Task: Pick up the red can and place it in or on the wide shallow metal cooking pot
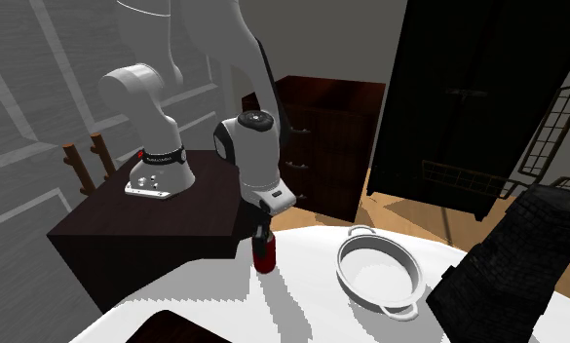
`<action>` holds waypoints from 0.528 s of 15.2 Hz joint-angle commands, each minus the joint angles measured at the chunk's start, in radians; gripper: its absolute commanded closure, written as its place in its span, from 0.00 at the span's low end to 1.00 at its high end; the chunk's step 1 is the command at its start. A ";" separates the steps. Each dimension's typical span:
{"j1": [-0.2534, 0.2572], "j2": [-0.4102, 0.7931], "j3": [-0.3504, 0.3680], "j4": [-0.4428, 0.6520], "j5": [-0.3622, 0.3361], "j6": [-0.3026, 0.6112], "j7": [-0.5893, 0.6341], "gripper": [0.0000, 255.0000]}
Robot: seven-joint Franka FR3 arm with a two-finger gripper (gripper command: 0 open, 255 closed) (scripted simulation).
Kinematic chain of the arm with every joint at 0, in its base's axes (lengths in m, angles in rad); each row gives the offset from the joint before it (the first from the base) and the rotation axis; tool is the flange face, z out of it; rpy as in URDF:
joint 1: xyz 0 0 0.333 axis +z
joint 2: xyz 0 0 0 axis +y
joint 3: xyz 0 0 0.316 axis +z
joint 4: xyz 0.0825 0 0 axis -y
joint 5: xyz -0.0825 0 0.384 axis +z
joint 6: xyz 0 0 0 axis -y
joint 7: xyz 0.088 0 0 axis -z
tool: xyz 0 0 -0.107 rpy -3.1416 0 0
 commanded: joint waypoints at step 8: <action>0.040 -0.050 -0.051 -0.015 -0.058 -0.038 0.042 1.00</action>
